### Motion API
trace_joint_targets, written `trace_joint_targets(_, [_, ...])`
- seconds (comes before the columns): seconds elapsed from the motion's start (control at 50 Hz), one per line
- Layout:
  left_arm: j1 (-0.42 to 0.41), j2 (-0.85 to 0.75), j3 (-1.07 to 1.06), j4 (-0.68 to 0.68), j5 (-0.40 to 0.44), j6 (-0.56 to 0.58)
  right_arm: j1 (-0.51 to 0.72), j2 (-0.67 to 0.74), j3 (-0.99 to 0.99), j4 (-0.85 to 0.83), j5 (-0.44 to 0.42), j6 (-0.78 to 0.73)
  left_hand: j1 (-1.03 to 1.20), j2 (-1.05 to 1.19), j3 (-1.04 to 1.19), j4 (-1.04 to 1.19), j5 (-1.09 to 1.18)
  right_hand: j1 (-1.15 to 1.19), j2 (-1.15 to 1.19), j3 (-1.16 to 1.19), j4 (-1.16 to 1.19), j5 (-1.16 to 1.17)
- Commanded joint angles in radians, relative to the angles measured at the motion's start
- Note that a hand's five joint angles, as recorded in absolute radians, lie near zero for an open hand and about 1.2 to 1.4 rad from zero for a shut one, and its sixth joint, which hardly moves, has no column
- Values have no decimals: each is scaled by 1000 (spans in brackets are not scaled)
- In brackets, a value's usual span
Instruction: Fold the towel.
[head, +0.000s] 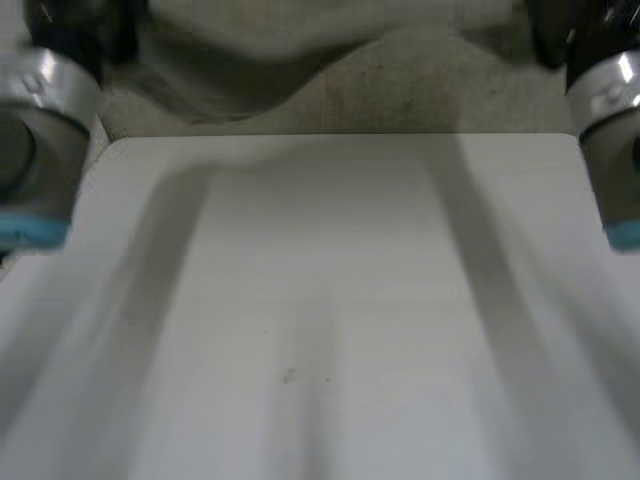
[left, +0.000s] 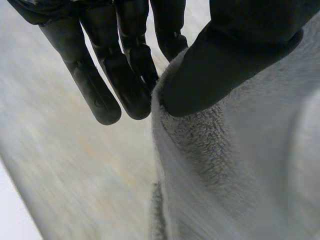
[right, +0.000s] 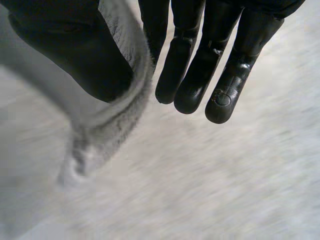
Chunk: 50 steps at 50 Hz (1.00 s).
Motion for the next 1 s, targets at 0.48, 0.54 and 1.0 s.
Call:
trace_joint_targets(0.48, [73,246,-586,-799,130,500,-205,-185,303,1044,-60,-399,201,179,179,178,183,422,215,210,202,235])
trace_joint_targets(0.54, [68,313,-547,-803,147,503,-212,-229,298,1026,-76,-409,201,179,179,178,183,422,215,210,202,235])
trace_joint_targets(1.0, [24,-418,28,-306,91,507,-6,342,-35,508,207,-244,201,179,179,178,183,422,215,210,202,235])
